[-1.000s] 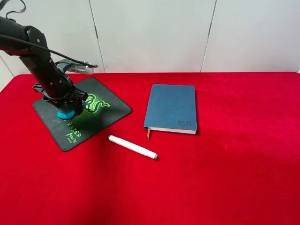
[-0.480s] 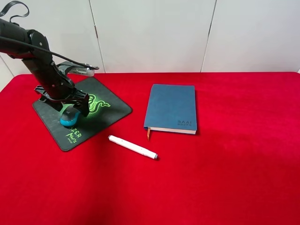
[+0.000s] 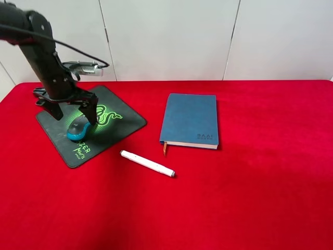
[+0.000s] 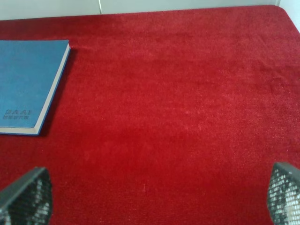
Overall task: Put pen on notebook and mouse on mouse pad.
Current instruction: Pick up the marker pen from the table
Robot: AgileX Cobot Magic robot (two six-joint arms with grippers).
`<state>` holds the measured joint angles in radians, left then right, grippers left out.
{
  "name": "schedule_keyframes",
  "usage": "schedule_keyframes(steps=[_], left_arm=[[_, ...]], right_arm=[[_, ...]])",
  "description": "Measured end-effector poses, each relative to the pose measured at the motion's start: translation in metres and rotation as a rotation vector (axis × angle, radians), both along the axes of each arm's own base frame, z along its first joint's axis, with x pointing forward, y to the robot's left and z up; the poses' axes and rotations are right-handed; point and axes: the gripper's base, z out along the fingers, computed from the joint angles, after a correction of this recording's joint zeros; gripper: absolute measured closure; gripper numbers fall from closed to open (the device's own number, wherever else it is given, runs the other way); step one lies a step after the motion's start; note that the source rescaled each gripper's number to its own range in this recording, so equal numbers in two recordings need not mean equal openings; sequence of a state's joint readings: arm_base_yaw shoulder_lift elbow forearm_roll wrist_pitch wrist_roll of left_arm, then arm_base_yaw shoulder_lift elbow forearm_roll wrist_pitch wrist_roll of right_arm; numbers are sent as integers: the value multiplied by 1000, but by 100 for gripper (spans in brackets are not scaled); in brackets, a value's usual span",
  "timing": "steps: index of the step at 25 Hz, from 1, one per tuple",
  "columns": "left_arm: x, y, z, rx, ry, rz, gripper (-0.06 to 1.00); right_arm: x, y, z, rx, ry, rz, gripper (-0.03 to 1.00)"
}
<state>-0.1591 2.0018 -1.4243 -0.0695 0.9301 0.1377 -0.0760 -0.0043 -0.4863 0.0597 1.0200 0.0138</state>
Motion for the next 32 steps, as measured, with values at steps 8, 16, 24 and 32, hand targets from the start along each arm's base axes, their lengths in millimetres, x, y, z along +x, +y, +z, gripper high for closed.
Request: schedule_keyframes(steps=[8, 16, 24, 32], left_arm=[[-25, 3, 66, -17, -40, 7, -5], [-56, 8, 121, -27, -107, 24, -5], [-114, 18, 160, -52, -217, 66, -5], [-189, 30, 176, -71, -316, 73, -4]], right_arm=[[0, 0, 0, 0, 0, 0, -3], [0, 0, 0, 0, 0, 0, -3], [0, 0, 0, 0, 0, 0, -3], [0, 0, 0, 0, 0, 0, -3]])
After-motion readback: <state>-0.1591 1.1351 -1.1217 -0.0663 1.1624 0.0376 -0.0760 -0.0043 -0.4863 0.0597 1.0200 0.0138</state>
